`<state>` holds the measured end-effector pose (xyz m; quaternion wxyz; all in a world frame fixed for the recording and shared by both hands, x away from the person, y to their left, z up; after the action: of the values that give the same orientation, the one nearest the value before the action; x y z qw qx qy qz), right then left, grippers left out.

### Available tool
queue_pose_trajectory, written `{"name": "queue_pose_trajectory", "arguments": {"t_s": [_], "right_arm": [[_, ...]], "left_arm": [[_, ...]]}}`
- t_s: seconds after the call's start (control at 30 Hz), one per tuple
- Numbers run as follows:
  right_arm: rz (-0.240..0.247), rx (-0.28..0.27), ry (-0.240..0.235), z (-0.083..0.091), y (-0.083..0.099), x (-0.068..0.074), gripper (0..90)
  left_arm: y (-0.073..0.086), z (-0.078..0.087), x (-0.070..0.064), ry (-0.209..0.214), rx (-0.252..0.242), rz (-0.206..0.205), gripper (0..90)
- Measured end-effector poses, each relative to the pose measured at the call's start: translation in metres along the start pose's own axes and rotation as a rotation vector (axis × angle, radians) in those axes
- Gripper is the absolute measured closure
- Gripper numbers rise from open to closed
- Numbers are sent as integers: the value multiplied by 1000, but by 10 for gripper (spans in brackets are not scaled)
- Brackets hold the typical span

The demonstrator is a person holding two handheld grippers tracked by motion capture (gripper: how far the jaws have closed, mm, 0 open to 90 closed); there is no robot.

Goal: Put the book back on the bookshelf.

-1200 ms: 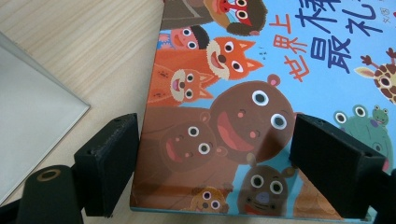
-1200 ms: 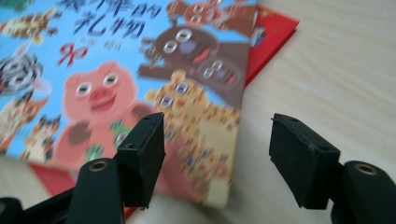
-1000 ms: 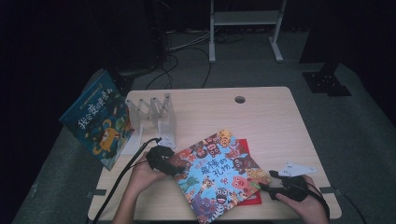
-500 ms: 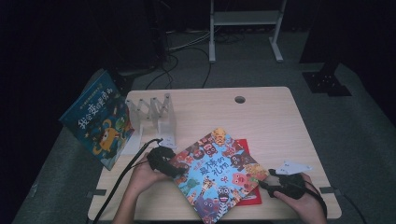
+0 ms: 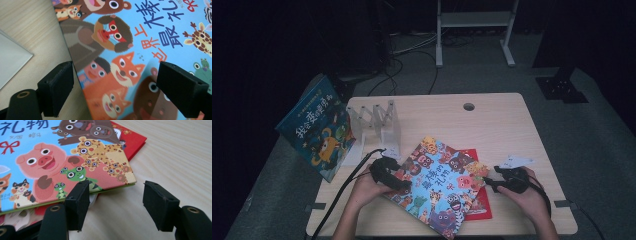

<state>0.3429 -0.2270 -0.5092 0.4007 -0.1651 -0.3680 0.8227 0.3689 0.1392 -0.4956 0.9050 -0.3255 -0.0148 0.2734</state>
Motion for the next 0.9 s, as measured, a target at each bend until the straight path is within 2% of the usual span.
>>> {"name": "queue_pose_trajectory", "arguments": {"t_s": [0.1,0.3,0.43,0.57,0.7,0.8,0.9], "right_arm": [[-4,-5,1,-5,-5,-4,371],[0,-10,-6,-6,-7,-4,377],[24,-29,-49,1,-3,8,370],[48,-36,-116,9,5,24,353],[93,-47,-183,15,11,42,339],[135,-51,-214,14,11,53,330],[155,-47,-236,10,9,60,321]], "left_arm": [[1,-1,1,23,8,17,123],[1,-1,0,22,5,22,118],[2,-1,1,23,6,19,118],[1,-1,1,22,8,18,118],[1,-1,1,22,11,18,116],[0,-1,1,19,11,16,114],[0,-1,1,10,7,10,114]]}}
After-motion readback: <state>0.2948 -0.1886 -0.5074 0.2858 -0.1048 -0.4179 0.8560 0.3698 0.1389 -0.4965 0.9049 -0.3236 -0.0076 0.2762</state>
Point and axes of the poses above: each handheld gripper's, and its own axes: z roughly backward along the jaws, y roughly out of its underside, x roughly to its left, the point moved 5 cm from there along -z, roughly forward along the jaws, and after that the axes turned 2 degrees about -z, right-handed, at the moved point
